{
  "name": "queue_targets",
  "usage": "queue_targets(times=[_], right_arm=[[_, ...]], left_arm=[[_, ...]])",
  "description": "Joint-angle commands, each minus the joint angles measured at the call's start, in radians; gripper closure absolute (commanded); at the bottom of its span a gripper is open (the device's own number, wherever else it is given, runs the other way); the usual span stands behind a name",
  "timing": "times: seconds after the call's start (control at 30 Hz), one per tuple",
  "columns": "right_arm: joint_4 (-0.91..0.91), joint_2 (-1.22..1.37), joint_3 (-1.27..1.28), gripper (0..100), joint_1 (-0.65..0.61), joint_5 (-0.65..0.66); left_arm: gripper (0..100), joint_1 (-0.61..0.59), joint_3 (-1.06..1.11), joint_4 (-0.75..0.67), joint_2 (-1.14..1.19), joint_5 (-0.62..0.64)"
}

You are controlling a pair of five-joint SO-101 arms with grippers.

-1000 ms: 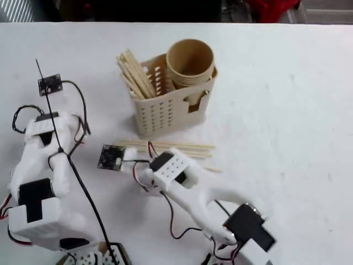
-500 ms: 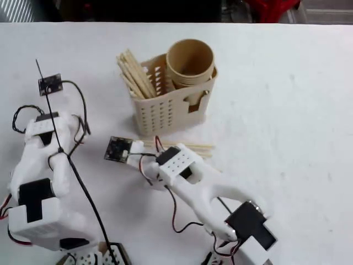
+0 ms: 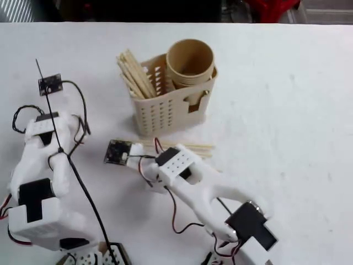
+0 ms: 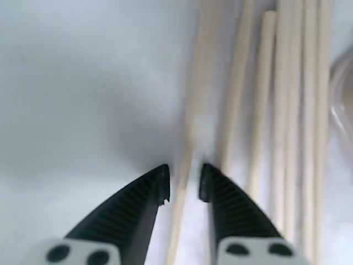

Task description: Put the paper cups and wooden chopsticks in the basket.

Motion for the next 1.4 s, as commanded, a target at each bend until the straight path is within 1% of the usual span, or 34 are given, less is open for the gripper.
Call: queue_targets(times=[0.0, 0.27, 0.37, 0.47, 0.53, 0.6, 0.7, 0.77, 0.9, 0.97, 1.0, 1.1, 1.2, 1.37], right_arm=[[0.028, 0.004, 0.002, 97.6, 0.013, -0.011], [0.117, 0.004, -0.008, 98.1, -0.004, -0.011], [0.110, 0.004, -0.014, 97.1, 0.005, -0.025], [0.104, 0.004, -0.020, 89.2, 0.010, -0.075], [0.108, 0.005, -0.015, 83.2, 0.005, -0.052], [0.111, 0.021, -0.011, 80.4, -0.013, -0.015], [0.125, 0.051, -0.025, 81.4, -0.027, 0.002], [0.151, 0.076, -0.060, 84.4, -0.025, 0.003], [0.160, 0.101, -0.081, 99.3, -0.024, -0.006], [0.160, 0.097, -0.081, 96.8, -0.015, -0.006], [0.160, 0.084, -0.081, 98.1, -0.007, -0.006], [0.160, -0.019, -0.064, 98.1, 0.038, -0.034], [0.156, -0.182, -0.011, 98.2, 0.082, -0.069], [0.159, -0.466, 0.091, 98.2, 0.073, -0.075]], left_arm=[[83, 0.010, -0.006, -0.023, -0.005, -0.011], [83, 0.010, -0.006, -0.023, -0.005, -0.011], [83, 0.010, -0.006, -0.023, -0.005, -0.011], [83, 0.010, -0.006, -0.023, -0.005, -0.011], [83, 0.010, -0.006, -0.023, -0.005, -0.011], [83, 0.010, -0.008, -0.023, -0.005, -0.011], [83, 0.010, -0.008, -0.023, -0.005, -0.011], [83, 0.010, -0.008, -0.023, -0.005, -0.011], [83, 0.010, -0.006, -0.023, -0.005, -0.011], [83, 0.010, -0.006, -0.023, -0.005, -0.011], [83, 0.010, -0.006, -0.023, -0.005, -0.011], [83, 0.010, -0.006, -0.023, -0.005, -0.011], [83, 0.010, -0.008, -0.023, -0.005, -0.011], [83, 0.010, -0.008, -0.023, -0.005, -0.011]])
